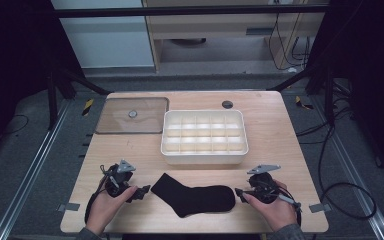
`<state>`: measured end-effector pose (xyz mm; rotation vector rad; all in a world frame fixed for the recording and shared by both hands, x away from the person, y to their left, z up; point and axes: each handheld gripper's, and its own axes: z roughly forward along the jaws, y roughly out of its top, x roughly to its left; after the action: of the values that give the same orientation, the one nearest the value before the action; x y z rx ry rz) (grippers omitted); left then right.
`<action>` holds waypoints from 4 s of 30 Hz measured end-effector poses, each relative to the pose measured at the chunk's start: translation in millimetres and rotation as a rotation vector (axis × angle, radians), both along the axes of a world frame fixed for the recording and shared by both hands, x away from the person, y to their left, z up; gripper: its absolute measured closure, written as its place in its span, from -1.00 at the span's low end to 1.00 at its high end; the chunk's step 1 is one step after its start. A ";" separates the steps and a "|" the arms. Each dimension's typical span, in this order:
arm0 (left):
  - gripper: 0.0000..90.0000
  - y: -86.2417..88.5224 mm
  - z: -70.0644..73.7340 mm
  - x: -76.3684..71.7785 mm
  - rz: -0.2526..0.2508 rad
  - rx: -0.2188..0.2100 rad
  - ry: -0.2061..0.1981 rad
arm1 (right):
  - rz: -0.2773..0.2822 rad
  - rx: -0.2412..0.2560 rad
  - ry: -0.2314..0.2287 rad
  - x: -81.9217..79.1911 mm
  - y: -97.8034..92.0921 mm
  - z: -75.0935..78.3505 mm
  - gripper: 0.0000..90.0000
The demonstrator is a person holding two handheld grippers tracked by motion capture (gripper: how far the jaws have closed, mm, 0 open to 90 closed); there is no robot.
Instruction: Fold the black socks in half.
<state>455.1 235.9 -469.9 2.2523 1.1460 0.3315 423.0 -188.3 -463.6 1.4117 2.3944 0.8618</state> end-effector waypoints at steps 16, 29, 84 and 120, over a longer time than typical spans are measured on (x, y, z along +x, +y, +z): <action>-0.73 -49.7 36.5 13.1 -0.144 0.139 0.155 | 0.094 -0.081 0.142 15.3 20.9 41.8 0.02; -0.57 -58.6 19.2 24.9 -0.150 0.182 0.204 | 0.134 -0.112 0.245 29.3 49.1 14.3 0.18; 0.77 -63.1 6.5 27.0 -0.213 0.184 0.269 | 0.200 -0.090 0.259 20.6 48.4 13.0 0.95; 0.77 -40.9 55.6 24.0 -0.216 0.231 0.178 | 0.224 -0.019 0.231 29.6 78.0 6.0 0.98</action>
<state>479.1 195.0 -414.3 2.6261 0.9795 0.1875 452.6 -110.4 -457.6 1.3175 2.7685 0.7580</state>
